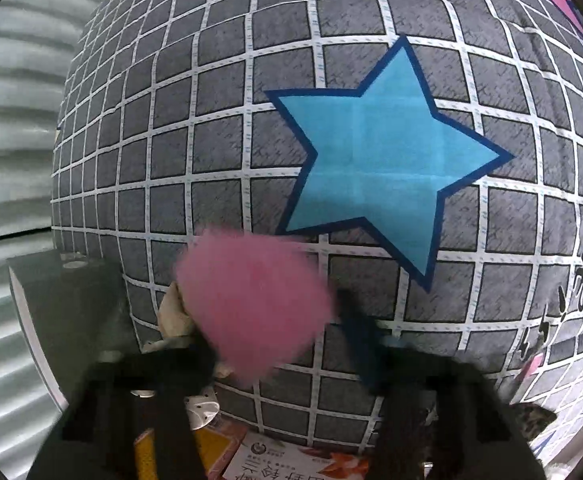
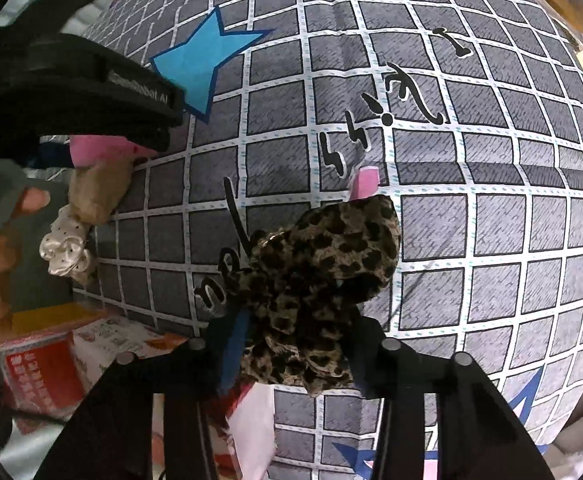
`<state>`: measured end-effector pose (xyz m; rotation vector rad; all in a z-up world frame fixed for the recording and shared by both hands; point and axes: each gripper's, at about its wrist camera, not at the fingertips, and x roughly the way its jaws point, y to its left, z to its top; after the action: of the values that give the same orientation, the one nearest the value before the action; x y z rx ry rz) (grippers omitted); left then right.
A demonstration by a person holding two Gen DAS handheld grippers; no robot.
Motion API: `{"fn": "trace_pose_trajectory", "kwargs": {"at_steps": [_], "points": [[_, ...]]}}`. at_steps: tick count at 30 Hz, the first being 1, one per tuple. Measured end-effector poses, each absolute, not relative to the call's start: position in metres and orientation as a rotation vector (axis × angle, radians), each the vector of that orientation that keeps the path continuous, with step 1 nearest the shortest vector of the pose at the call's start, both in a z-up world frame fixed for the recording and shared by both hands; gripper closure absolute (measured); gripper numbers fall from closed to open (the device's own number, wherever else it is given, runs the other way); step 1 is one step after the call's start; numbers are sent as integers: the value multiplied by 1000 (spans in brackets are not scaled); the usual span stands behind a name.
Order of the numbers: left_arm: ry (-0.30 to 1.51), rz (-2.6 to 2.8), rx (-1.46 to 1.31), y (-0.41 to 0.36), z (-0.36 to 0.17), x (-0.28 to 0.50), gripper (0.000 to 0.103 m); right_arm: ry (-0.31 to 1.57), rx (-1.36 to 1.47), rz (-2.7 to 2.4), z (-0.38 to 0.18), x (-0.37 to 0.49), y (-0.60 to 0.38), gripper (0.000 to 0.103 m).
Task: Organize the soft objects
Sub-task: 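Grasp the pink foam sponge with the left tool while the right tool grasps the leopard-print plush, then lift the pink foam sponge and leopard-print plush up off the mat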
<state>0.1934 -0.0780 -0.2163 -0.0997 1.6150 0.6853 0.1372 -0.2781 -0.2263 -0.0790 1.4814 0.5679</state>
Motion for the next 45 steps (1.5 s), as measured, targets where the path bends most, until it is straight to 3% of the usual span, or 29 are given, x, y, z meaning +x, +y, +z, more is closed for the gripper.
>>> {"fn": "trace_pose_trajectory", "kwargs": {"at_steps": [4,11,19,20,22,24,26,27,28,33,35,36,45], "points": [[1578,641,-110,-80,-207,192,74,1482,-30,558,-219,143,-301,59],[1413,478,-152,-86,-162,181,74,1451,19,539,-201,150,-330,59],[1350,267,-150,-117,-142,193,73,1460,88,523,-193,159,-339,59],[1335,259,-152,-120,-137,197,70,1462,93,520,-196,159,-334,59],[1309,265,-153,-118,-129,199,54,1468,110,517,-197,161,-338,59],[1264,295,-138,-111,-117,200,25,1469,143,513,-198,163,-341,59],[1238,317,-113,-101,-111,198,24,1485,155,501,-202,165,-343,49],[1249,320,-109,-94,-113,197,24,1487,153,493,-203,166,-340,33],[1259,324,-105,-87,-115,197,24,1483,151,486,-204,166,-339,29],[1312,334,-43,-88,-136,210,24,1491,124,490,-204,166,-331,28],[1311,331,-12,-90,-141,214,24,1493,114,486,-205,166,-330,16],[1310,326,8,-92,-143,219,24,1491,110,482,-206,166,-330,15],[1344,337,21,-98,-175,277,24,1509,86,467,-215,164,-325,15]]}}
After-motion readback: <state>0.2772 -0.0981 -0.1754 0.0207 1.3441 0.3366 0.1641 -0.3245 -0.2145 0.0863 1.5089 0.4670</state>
